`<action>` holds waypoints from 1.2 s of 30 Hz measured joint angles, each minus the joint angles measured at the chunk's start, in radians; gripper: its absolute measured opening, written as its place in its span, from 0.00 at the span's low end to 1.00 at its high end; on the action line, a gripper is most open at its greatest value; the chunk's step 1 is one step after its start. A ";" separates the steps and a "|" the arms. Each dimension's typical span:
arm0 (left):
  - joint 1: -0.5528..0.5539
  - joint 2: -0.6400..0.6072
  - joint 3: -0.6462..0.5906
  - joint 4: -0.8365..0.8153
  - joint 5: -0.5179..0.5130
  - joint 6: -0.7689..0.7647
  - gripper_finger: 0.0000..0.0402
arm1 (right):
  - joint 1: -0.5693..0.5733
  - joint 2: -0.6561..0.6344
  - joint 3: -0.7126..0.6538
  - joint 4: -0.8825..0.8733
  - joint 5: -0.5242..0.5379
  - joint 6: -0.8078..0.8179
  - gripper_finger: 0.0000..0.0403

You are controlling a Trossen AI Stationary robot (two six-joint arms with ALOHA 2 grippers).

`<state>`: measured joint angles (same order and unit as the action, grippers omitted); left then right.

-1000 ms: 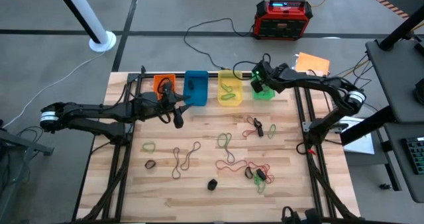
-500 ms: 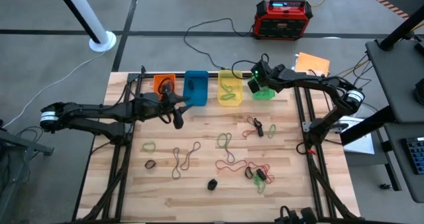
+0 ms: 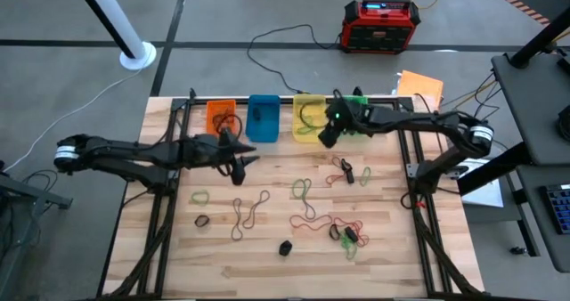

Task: Sort rubber bands into baskets
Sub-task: Put the red rubber band into the orange bin

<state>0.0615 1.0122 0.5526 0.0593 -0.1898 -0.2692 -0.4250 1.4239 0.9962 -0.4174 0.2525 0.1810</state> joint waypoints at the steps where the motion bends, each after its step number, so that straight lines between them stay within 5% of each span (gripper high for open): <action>1: -0.026 0.000 0.000 -0.005 0.003 -0.021 0.33 | 0.029 -0.009 0.000 0.001 0.000 -0.014 0.38; 15: -0.363 0.112 0.011 -0.073 -0.104 -0.400 0.33 | 0.237 -0.147 -0.027 0.015 0.044 -0.088 0.34; 21: -0.384 0.269 0.076 -0.122 -0.116 -0.558 0.33 | 0.249 -0.214 -0.111 0.099 0.035 -0.085 0.37; 28: -0.382 0.518 0.296 -0.509 -0.107 -0.799 0.33 | 0.251 -0.235 -0.184 0.167 0.025 -0.078 0.39; 36: -0.366 0.755 0.486 -0.675 -0.089 -0.821 0.33 | 0.250 -0.235 -0.184 0.173 0.025 -0.111 0.41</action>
<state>-0.3048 1.7669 1.0390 -0.6153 -0.2789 -1.0905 -0.1745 1.1889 0.8124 -0.2445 0.2775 0.0699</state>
